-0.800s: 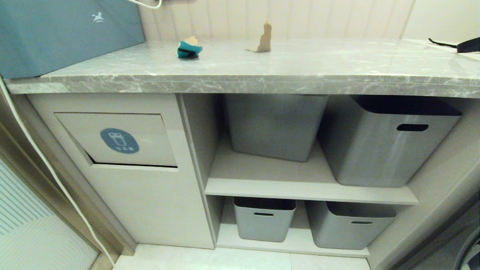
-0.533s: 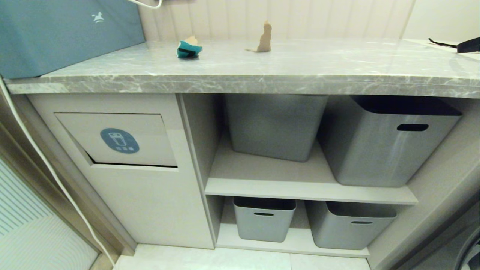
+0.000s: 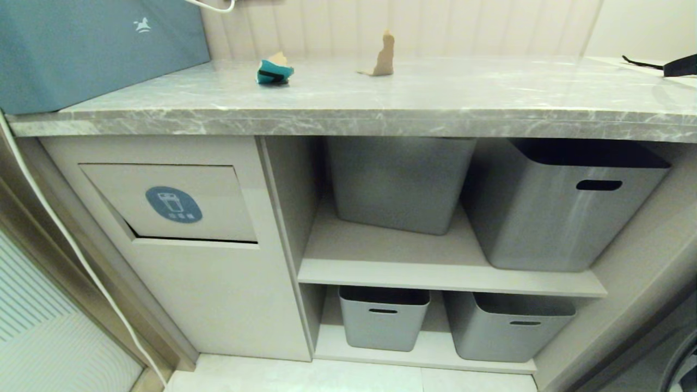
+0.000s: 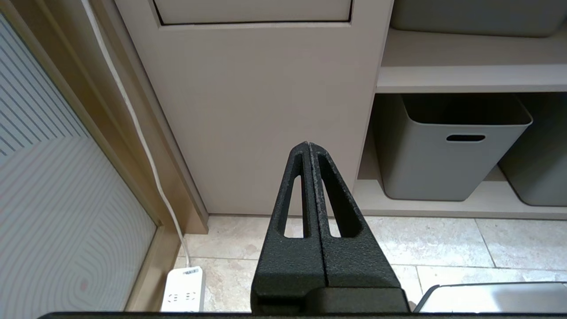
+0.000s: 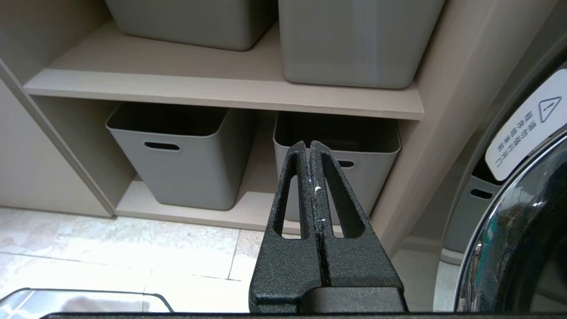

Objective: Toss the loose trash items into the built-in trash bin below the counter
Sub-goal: Pick up the garbage

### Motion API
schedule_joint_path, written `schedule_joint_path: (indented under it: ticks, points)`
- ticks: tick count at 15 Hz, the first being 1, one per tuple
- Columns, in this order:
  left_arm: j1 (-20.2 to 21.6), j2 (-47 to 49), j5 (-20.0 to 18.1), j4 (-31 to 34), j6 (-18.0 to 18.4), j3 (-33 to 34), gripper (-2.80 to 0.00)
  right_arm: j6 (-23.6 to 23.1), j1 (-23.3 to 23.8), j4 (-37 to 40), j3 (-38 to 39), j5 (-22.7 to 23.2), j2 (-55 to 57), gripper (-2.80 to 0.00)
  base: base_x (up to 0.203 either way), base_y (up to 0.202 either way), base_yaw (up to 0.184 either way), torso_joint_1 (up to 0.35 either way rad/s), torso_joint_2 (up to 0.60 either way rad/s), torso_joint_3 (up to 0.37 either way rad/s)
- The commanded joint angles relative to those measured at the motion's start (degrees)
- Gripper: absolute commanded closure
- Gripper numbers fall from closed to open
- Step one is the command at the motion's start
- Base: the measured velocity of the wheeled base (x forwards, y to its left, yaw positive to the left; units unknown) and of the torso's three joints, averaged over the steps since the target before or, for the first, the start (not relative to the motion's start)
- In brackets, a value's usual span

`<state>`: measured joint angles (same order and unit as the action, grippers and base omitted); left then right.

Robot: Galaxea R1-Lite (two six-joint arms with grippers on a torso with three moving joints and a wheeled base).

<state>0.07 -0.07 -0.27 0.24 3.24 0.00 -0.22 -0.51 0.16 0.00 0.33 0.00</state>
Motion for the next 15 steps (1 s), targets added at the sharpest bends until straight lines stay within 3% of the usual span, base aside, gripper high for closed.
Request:
schedule_joint_path:
  ticks: [1, 5, 15]
  points:
    - [0.01, -0.01, 0.00, 0.02, 0.01, 0.00, 0.00, -0.04, -0.02, -0.07, 0.00, 0.02, -0.09, 0.00, 0.000, 0.000, 0.000, 0.055, -0.18, -0.153]
    - [0.01, -0.01, 0.00, 0.10, -0.08, 0.00, 0.00, -0.04, -0.02, -0.07, 0.00, 0.02, -0.09, 0.00, 0.000, 0.000, 0.000, 0.083, -0.25, -0.266]
    - [0.01, -0.01, 0.00, -0.05, -0.08, 0.00, 0.00, -0.04, -0.02, 0.02, 0.00, -0.15, -0.09, 0.00, 0.000, 0.000, 0.000, 0.186, -0.51, -0.291]
